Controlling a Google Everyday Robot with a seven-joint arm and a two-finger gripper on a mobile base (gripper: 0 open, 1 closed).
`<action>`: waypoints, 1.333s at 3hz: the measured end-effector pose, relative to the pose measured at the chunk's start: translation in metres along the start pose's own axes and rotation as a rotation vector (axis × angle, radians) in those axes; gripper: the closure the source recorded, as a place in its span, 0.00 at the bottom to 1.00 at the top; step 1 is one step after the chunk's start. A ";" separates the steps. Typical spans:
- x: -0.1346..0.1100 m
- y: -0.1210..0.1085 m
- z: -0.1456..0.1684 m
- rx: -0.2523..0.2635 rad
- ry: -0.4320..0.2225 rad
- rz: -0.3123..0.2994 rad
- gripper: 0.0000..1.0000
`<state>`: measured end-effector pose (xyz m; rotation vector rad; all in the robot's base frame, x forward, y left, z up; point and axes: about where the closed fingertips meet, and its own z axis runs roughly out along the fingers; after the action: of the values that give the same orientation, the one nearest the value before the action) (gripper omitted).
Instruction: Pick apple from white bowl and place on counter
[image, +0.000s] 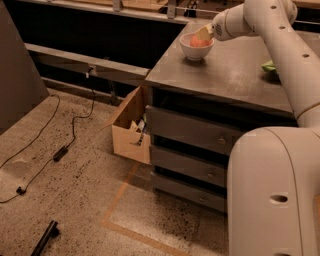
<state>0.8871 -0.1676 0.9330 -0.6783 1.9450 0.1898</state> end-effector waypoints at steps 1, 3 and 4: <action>-0.001 -0.004 0.009 0.008 0.002 -0.002 0.44; 0.003 -0.010 0.017 0.016 0.017 0.003 0.30; 0.010 -0.011 0.022 0.015 0.037 0.005 0.49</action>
Offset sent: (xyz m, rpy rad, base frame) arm 0.0321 -0.0111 0.0079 -0.0141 -0.0057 -0.0150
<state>0.9073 -0.1706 0.9158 -0.6711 1.9821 0.1668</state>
